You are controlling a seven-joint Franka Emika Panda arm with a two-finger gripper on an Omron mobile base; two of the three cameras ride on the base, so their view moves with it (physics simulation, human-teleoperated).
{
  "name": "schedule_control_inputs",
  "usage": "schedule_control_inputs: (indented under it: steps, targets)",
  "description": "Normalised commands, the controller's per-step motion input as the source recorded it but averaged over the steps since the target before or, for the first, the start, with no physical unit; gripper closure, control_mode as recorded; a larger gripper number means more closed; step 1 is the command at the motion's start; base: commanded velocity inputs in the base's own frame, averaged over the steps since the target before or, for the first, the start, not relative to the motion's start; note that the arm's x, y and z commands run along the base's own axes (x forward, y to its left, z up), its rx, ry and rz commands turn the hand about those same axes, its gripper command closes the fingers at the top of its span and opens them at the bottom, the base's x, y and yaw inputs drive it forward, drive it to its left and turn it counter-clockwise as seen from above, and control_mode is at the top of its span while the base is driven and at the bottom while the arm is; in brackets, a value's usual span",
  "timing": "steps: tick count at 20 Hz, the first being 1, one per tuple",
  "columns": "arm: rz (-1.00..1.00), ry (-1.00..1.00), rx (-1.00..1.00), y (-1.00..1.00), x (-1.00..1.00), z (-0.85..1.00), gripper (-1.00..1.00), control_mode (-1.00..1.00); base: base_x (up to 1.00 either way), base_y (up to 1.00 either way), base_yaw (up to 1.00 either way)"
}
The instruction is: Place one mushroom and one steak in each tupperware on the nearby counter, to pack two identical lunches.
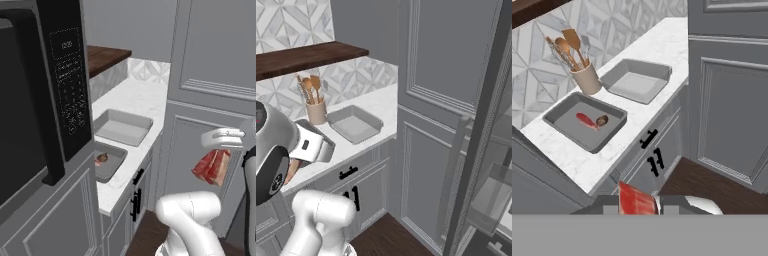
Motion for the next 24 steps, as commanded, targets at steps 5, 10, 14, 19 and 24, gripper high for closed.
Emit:
schedule_control_inputs:
  steps: [5, 10, 14, 19, 24]
  targets:
    - [0.00, 0.00, 0.00, 0.00, 0.00, 0.00, 1.00, 1.00, 0.70, -0.25, 0.00]
    - [0.00, 0.00, 0.00, 0.00, 0.00, 0.00, 1.00, 1.00, 0.26, -0.05, 0.00]
    - [0.00, 0.00, 0.00, 0.00, 0.00, 0.00, 1.00, 1.00, 0.51, 0.08, 0.00]
    - [0.00, 0.00, 0.00, 0.00, 0.00, 0.00, 1.00, 1.00, 0.37, 0.14, 0.00]
    - [0.00, 0.04, -0.01, 0.09, 0.20, 0.00, 1.00, -1.00, 0.10, 0.04, 0.00]
